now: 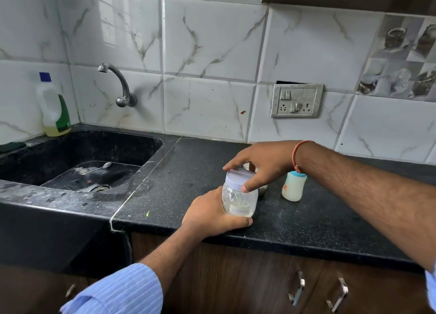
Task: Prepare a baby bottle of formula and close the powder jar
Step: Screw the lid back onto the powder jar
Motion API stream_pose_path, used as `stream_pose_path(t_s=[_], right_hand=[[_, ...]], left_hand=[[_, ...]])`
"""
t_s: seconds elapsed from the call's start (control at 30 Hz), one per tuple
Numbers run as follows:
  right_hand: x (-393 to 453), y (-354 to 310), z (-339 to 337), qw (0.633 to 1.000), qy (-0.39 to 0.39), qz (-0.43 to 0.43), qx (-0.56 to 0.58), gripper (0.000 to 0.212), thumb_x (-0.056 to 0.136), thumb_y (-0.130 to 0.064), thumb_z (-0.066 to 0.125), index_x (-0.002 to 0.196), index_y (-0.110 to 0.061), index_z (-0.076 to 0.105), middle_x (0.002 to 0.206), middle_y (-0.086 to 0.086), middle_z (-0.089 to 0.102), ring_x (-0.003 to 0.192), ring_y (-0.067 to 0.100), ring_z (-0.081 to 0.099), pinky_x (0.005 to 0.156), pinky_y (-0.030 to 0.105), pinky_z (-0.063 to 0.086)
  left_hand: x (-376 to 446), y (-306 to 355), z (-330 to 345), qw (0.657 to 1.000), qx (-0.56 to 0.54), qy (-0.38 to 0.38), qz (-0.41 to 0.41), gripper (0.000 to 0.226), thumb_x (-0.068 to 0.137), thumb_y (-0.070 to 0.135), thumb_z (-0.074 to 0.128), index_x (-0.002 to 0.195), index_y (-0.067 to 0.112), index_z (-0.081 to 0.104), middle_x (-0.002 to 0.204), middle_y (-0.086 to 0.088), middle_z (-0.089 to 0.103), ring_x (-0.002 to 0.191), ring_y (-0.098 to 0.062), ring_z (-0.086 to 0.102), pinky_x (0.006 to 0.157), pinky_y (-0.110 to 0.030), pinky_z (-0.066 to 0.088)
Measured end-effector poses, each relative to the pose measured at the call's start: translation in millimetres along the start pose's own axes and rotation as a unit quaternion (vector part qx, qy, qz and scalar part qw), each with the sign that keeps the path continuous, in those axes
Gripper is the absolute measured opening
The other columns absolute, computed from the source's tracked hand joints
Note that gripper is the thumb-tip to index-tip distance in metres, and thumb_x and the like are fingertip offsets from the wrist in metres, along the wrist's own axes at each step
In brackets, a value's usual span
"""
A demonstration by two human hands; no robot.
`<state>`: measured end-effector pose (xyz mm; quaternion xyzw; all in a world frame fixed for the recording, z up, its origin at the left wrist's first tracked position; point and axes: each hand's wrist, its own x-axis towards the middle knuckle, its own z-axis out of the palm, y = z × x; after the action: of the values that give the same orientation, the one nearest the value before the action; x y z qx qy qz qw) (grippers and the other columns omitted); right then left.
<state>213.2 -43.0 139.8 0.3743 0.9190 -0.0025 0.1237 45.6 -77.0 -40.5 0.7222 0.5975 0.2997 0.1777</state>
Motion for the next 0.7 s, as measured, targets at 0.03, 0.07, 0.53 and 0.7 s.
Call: stream_pose_path(t_s=[0.03, 0.07, 0.53, 0.7], right_hand=[[0.8, -3.0, 2.6, 0.999, 0.014, 0.003, -0.029, 0.065, 0.096, -0.06, 0.067, 0.155, -0.044, 0.049, 0.149, -0.014, 0.059, 0.122, 0.007, 0.056, 0.098, 0.027, 0.041], [2.2, -5.9, 5.9, 0.998, 0.026, 0.013, -0.064, 0.064, 0.097, -0.069, 0.059, 0.155, -0.042, 0.05, 0.148, -0.012, 0.06, 0.127, 0.012, 0.056, 0.1, 0.03, 0.043], [-3.7, 3.7, 7.1, 0.998, 0.048, 0.03, 0.008, 0.064, 0.092, -0.064, 0.068, 0.151, -0.043, 0.05, 0.131, -0.017, 0.065, 0.105, 0.001, 0.061, 0.095, 0.029, 0.047], [5.1, 4.7, 18.5, 0.993, 0.063, 0.079, -0.066, 0.084, 0.084, -0.095, 0.038, 0.15, -0.045, 0.049, 0.121, -0.016, 0.065, 0.115, 0.015, 0.061, 0.092, 0.04, 0.052]], left_hand=[[-0.1, -0.1, 0.2, 1.0, -0.001, 0.001, -0.002, 0.072, 0.065, 0.082, 0.079, 0.126, 0.048, 0.06, 0.113, 0.025, 0.076, 0.108, -0.004, 0.072, 0.097, -0.036, 0.058], [0.2, 0.0, 0.5, 1.0, 0.0, 0.002, -0.004, 0.071, 0.065, 0.082, 0.079, 0.124, 0.048, 0.06, 0.111, 0.024, 0.076, 0.106, -0.004, 0.072, 0.096, -0.036, 0.059], [3.3, -0.3, 2.2, 1.0, 0.017, 0.006, 0.002, 0.069, 0.064, 0.082, 0.077, 0.12, 0.047, 0.059, 0.106, 0.024, 0.075, 0.103, -0.004, 0.07, 0.097, -0.037, 0.057], [3.6, -2.3, 3.5, 1.0, 0.013, 0.008, -0.006, 0.072, 0.062, 0.085, 0.077, 0.121, 0.049, 0.06, 0.107, 0.024, 0.075, 0.102, -0.003, 0.071, 0.097, -0.038, 0.059]])
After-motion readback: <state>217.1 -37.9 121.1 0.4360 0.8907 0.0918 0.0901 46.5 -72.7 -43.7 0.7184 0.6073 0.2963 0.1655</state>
